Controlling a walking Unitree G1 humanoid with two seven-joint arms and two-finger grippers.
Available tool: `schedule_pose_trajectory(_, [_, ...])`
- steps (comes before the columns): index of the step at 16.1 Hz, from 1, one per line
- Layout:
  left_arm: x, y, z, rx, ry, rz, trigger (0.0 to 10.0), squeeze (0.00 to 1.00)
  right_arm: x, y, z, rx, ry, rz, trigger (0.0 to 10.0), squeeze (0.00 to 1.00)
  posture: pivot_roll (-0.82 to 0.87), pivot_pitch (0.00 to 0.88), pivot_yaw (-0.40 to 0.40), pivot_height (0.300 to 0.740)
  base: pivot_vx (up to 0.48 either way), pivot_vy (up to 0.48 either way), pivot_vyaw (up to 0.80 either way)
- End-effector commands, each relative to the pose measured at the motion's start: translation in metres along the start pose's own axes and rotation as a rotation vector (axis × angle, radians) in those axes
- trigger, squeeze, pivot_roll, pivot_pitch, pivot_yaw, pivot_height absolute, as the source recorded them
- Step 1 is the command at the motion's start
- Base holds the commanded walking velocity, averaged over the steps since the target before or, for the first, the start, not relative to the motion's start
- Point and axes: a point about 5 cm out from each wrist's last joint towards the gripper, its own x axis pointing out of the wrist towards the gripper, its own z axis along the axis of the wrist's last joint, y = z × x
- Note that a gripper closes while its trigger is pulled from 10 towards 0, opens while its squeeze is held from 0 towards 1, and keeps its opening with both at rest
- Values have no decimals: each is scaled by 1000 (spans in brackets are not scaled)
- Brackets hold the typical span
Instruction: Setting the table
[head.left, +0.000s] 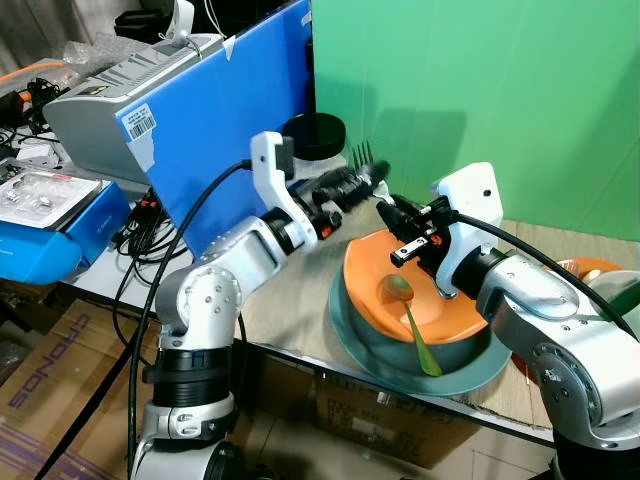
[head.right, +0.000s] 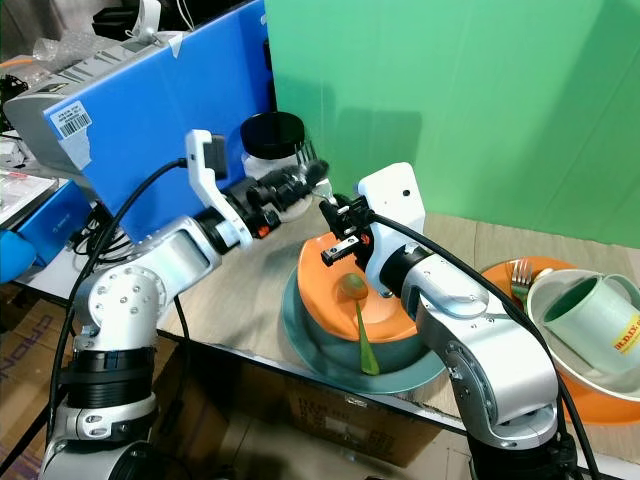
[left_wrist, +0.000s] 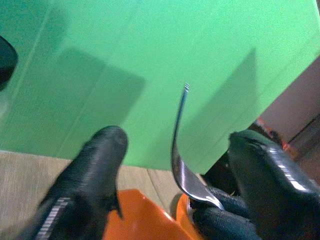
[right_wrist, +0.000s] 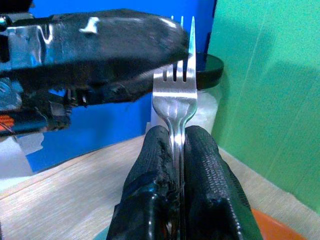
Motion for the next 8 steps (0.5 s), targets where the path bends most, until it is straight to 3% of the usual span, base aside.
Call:
schedule_pose_trajectory(1, [1,0,3,-13,-2,6,0,0,-2,3,5,-9,-36,14,0,0,40,0,91,740,0,0,0])
schedule_pose_trajectory(8, [4,-1,1,-24,11,-18,0,0,-2,5,6,-12,-67,27,0,0,41,0,94,740,0,0,0])
